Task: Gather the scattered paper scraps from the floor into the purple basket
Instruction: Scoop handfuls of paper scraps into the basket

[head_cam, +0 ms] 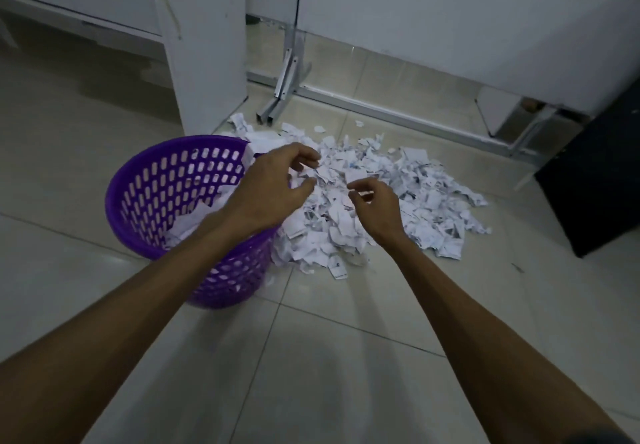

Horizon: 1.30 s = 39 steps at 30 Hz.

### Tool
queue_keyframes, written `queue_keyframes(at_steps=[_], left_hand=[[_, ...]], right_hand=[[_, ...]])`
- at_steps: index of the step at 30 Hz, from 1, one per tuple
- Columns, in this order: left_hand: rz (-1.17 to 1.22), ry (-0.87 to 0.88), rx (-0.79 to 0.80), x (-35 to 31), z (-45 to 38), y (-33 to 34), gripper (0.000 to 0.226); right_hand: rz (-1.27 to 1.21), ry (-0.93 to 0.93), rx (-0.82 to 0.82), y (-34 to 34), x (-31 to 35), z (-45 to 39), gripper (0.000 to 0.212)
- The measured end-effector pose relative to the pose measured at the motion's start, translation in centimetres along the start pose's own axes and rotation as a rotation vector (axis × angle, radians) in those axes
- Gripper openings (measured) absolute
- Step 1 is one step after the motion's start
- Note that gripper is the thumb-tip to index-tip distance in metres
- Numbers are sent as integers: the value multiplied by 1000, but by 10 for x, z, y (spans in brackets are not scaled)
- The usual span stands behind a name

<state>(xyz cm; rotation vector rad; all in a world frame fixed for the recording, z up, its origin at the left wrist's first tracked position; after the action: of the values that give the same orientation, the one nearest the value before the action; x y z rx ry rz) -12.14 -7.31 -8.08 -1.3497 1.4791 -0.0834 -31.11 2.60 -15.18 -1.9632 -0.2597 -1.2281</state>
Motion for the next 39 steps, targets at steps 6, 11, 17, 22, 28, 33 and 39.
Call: queue_keyframes(at_steps=[6, 11, 17, 22, 28, 33, 39], left_hand=[[-167, -61, 264, 3, -4, 93, 37], [-288, -143, 434, 29, -1, 177, 52], [-248, -396, 447, 111, -14, 239, 69], [-179, -604, 492, 156, -6, 268, 84], [-164, -475, 470, 148, 13, 275, 86], [-4, -436, 377, 125, 32, 265, 76], [144, -467, 284, 103, 64, 247, 54]], right_hand=[[73, 237, 124, -9, -85, -6, 28], [85, 314, 193, 3, -146, -9, 50], [231, 246, 349, 36, -188, -35, 98], [325, 226, 468, 62, -206, -57, 117], [421, 87, 428, 74, -206, -37, 98], [402, 53, 421, 61, -203, -1, 83], [92, 44, 552, 35, -190, 43, 87]])
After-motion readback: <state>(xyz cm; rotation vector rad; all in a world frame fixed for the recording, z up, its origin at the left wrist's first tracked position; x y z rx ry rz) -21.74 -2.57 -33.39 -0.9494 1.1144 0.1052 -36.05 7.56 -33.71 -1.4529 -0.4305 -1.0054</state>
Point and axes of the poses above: each hand's wrist, its own z-axis away from the middle knuckle, its own y-axis out of the palm, x = y × z, the point moved 6 cm from there along -z, towards the middle knuckle, and after that the axes turned 8 degrees about -z, right-handed, at the moved point
